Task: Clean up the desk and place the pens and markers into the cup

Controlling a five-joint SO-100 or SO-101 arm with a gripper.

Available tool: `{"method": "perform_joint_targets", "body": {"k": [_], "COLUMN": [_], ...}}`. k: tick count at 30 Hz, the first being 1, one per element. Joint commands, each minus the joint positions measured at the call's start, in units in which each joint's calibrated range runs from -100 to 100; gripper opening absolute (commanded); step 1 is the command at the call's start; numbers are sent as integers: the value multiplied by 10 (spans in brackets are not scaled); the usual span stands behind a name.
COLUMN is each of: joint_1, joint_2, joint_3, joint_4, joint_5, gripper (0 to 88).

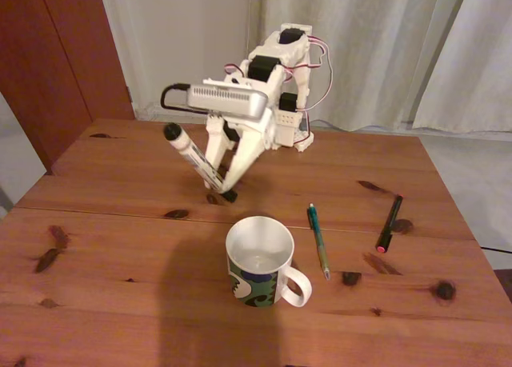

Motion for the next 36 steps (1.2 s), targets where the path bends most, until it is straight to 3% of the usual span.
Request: {"method": "perform_joint_targets", "body": {"k": [1,27,36], "joint_1": [-7,-58,-50], "joint_2": [3,74,104], "joint_3": [-10,-12,21], "joint_4": [-45,-76,-166], "joint_5": [-3,-25,-25], "gripper": [7,7,7]}}
